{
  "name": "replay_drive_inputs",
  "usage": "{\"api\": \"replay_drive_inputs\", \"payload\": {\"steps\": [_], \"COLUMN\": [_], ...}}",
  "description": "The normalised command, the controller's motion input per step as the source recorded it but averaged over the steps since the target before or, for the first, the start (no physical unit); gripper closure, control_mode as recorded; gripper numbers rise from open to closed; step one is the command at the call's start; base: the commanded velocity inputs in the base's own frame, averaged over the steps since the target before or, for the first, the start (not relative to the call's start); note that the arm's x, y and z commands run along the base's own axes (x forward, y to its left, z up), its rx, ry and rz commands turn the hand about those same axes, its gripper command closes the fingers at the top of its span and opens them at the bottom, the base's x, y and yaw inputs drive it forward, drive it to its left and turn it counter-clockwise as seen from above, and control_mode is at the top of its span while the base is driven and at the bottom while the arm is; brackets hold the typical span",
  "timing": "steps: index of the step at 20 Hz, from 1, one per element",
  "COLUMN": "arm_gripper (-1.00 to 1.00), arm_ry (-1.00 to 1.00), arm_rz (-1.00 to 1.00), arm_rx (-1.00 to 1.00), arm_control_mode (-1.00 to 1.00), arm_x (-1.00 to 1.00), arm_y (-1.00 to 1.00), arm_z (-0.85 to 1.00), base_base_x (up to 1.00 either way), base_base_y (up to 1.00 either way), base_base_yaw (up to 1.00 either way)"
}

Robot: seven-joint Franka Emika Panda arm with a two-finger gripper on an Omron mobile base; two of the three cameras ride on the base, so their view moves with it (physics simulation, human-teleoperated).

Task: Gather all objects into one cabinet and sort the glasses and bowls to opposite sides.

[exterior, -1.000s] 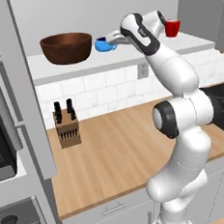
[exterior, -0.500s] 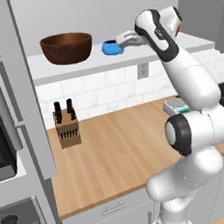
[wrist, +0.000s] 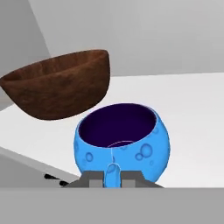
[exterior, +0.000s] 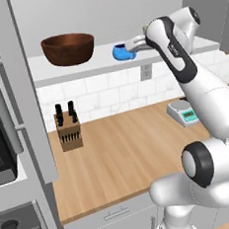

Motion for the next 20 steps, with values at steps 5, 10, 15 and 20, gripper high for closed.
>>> {"api": "replay_drive_inputs", "payload": {"steps": [5, 10, 15, 20], "arm_gripper": [1.0, 1.0, 1.0, 1.0], "arm_ry": [0.0, 0.0, 0.0, 0.0], "arm_rz": [-0.15, -0.11, -0.1, -0.12], "arm_rx": [-0.04, 0.0, 0.0, -0.01], "arm_control_mode": [-1.0, -1.0, -1.0, -1.0], "arm_x": [-0.08, -0.44, -0.46, -0.07], "arm_y": [-0.49, -0.62, -0.59, -0.46], "arm_z": [0.21, 0.3, 0.11, 0.0], "base_base_x": [0.0, 0.0, 0.0, 0.0], "base_base_y": [0.0, 0.0, 0.0, 0.0], "base_base_yaw": [0.0, 0.0, 0.0, 0.0]}}
